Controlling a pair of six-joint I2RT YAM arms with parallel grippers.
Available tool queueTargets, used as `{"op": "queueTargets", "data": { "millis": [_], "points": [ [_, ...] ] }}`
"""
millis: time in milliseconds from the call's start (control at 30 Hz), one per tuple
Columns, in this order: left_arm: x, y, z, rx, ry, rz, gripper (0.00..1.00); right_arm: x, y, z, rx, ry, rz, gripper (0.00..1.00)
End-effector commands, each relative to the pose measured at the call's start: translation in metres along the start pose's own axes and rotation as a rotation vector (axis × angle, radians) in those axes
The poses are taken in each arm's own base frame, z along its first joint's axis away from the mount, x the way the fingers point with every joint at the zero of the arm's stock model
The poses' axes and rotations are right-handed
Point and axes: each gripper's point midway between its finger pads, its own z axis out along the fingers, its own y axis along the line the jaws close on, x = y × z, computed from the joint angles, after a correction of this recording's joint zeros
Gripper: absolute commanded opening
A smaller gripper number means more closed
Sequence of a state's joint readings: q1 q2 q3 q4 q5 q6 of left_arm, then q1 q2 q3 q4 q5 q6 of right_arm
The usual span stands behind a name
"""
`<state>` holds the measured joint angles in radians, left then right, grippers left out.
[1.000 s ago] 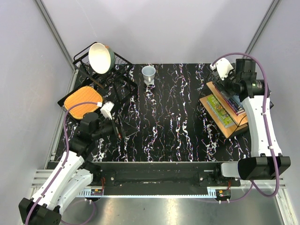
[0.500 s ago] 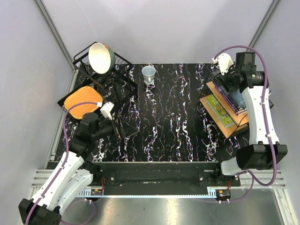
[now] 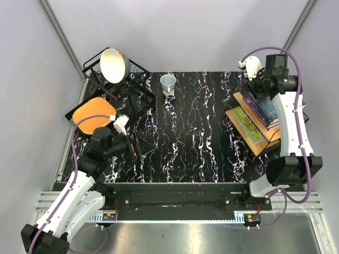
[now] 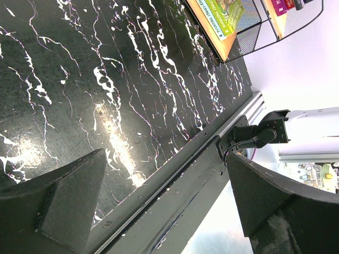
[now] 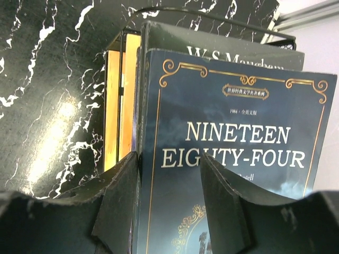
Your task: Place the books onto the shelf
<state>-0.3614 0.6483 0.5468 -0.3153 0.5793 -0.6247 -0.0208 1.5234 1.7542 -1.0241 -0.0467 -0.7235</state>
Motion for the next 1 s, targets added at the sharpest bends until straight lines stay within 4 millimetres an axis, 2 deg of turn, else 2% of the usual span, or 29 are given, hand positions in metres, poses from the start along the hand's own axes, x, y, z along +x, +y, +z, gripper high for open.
{"op": "queueTargets", "data": {
  "millis": [0,267,333,400,433,500,567,633,700,767,800,867,900,967],
  "points": [
    [-0.002,-0.001,0.002,0.020,-0.007,0.030,0.99,-0.011,-0.001,0.003,-0.028,-0.034,0.010,0.55],
    [-0.003,0.000,0.004,0.020,-0.005,0.029,0.99,-0.012,0.000,0.009,-0.042,-0.031,0.002,0.54],
    [-0.003,0.000,0.005,0.022,-0.004,0.027,0.99,-0.017,0.000,0.005,-0.047,-0.050,0.010,0.55],
    [-0.006,-0.003,0.004,0.027,-0.009,0.037,0.99,-0.026,0.001,-0.008,-0.054,-0.088,0.018,0.57],
    [-0.006,-0.003,0.004,0.029,-0.007,0.040,0.99,-0.034,-0.004,-0.021,-0.034,-0.120,0.017,0.63],
    [-0.011,-0.006,0.003,0.028,-0.017,0.063,0.99,-0.041,-0.008,-0.044,-0.007,-0.154,0.026,0.68],
    [-0.013,-0.005,0.002,0.014,-0.016,0.074,0.99,-0.047,-0.015,-0.067,0.026,-0.196,0.040,0.70],
    [-0.018,-0.008,-0.001,0.010,-0.024,0.106,0.99,-0.043,-0.013,-0.091,0.044,-0.213,0.055,0.70],
    [-0.022,-0.010,-0.003,0.010,-0.035,0.141,0.99,-0.028,-0.014,-0.110,0.062,-0.198,0.082,0.68],
    [-0.022,-0.009,-0.003,0.008,-0.034,0.163,0.99,-0.012,-0.011,-0.115,0.061,-0.168,0.110,0.65],
    [-0.022,-0.009,-0.003,0.010,-0.035,0.186,0.99,0.002,-0.010,-0.123,0.066,-0.141,0.125,0.61],
    [-0.021,-0.007,-0.002,0.011,-0.031,0.204,0.99,0.021,-0.003,-0.124,0.056,-0.088,0.142,0.52],
    [-0.018,-0.005,-0.002,0.013,-0.024,0.216,0.99,0.033,0.002,-0.132,0.054,-0.059,0.156,0.45],
    [-0.017,-0.004,0.000,0.015,-0.017,0.211,0.99,0.048,0.010,-0.141,0.053,-0.027,0.168,0.41]
  ]
}}
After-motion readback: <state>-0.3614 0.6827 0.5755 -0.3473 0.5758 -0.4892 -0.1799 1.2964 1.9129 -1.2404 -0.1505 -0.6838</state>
